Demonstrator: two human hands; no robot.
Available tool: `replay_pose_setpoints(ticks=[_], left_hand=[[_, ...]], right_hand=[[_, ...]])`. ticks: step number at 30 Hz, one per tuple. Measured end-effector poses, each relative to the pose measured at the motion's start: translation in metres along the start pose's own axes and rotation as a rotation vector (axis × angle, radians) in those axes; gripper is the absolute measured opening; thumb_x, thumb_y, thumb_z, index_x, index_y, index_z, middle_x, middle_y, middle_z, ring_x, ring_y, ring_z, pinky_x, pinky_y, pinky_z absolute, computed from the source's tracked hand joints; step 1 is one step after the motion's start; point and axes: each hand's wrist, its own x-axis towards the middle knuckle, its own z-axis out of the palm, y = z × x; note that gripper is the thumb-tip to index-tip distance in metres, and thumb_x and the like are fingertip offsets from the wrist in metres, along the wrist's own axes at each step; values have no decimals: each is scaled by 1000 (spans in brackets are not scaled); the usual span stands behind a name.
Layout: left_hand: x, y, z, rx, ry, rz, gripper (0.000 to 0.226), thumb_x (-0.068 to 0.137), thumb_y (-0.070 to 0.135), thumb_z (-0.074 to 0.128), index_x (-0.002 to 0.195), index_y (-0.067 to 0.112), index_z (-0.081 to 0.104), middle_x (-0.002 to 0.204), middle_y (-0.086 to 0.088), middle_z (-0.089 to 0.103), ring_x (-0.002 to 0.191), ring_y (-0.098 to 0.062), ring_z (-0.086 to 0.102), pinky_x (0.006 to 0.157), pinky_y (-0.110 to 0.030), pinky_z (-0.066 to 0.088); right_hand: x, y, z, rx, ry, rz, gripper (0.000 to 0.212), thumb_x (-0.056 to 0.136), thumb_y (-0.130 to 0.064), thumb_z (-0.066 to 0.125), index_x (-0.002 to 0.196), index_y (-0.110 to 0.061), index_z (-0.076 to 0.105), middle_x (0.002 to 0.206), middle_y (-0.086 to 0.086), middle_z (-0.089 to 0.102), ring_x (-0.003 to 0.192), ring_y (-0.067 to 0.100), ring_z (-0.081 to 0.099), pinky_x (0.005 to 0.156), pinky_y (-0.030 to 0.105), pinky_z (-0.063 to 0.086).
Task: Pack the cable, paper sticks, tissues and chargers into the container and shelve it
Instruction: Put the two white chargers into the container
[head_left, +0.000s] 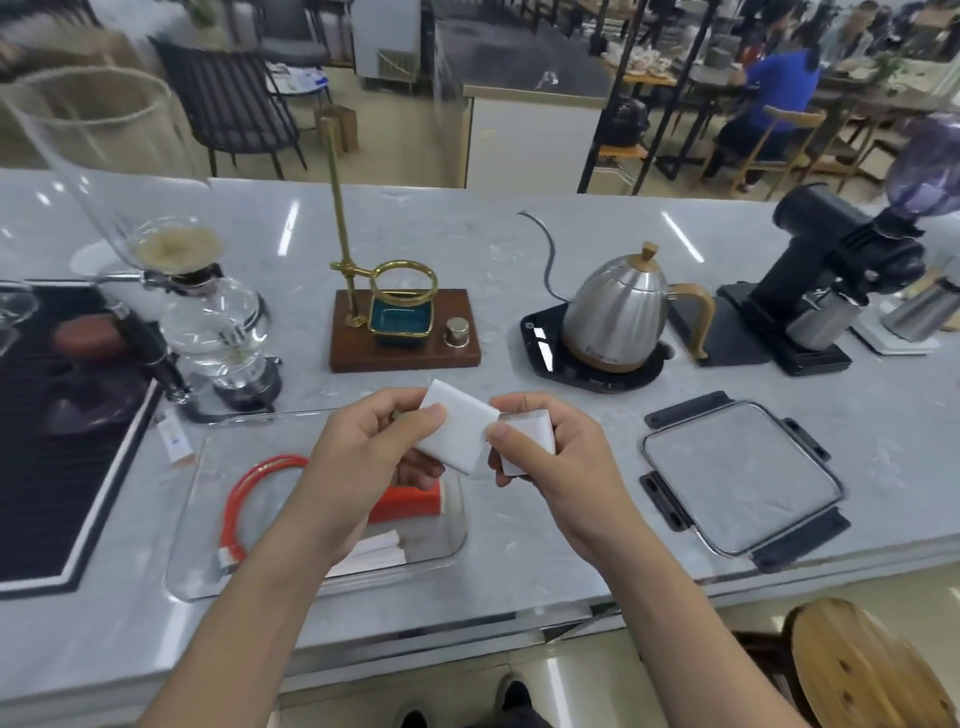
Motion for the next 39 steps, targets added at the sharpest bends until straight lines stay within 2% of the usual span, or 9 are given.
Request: replay_pose_setpoints(ticks=[7,11,15,20,23,26,33,36,39], left_hand=[[0,0,-30,107,-2,0,16,91,13,65,100,16,78,92,-1,76,81,-9,66,63,-21,54],[-1,-4,-41,117,-30,-28,20,89,11,66,105,13,78,100,-6,78,87,-18,71,74,-33,59],[-7,-12,-48,-45,-28,-110,21,76,9,76,98,9,79,93,-11,78,77,-19,76,60,-25,60],[-9,-26,-59,261,-47,-51,20,76,4,82,94,12,77,88,-8,76,71,-11,71,63,-19,56],[-9,-31,-61,449,-81,-16,20,70,11,88,84,18,75,70,10,70,61,-3,65,59,-15,50],[-7,-39,-63,607,-105,-8,25,65,21,91,82,25,74,74,10,71,63,-7,67,65,-26,55],[0,-52,-60,730,-185,-31,31,59,30,91,82,37,73,70,21,70,60,-3,68,61,-23,57],[2,-56,-60,769,-220,-48,28,58,29,89,82,29,75,71,15,73,62,-8,70,63,-36,61],[3,-58,-58,832,-238,-50,32,55,37,87,84,28,76,71,14,72,63,-6,68,64,-38,60]], right_hand=[[4,9,18,-58,-17,13,25,74,-24,77,97,-15,71,76,3,71,64,19,65,58,29,52],[6,16,23,-62,-29,29,21,73,-26,77,93,-20,72,76,1,71,64,19,65,59,28,53],[9,24,21,-65,-1,54,20,76,-24,76,94,-20,72,82,9,71,68,20,65,62,30,54],[8,31,16,-58,28,96,31,73,-32,74,100,-17,71,91,17,72,71,23,64,66,34,54],[8,36,13,-75,41,113,26,78,-28,71,102,-16,70,91,13,73,72,22,65,67,35,54],[7,41,11,-84,44,128,21,86,-25,66,104,-15,69,92,11,74,73,21,66,69,37,54],[6,45,8,-101,50,154,21,90,-26,63,107,-16,69,95,10,74,77,23,67,71,38,54],[6,46,8,-105,39,156,21,89,-27,64,106,-17,69,95,9,74,78,22,68,71,38,54],[6,46,11,-112,36,157,24,86,-31,65,105,-18,70,94,6,75,79,21,69,71,36,54]])
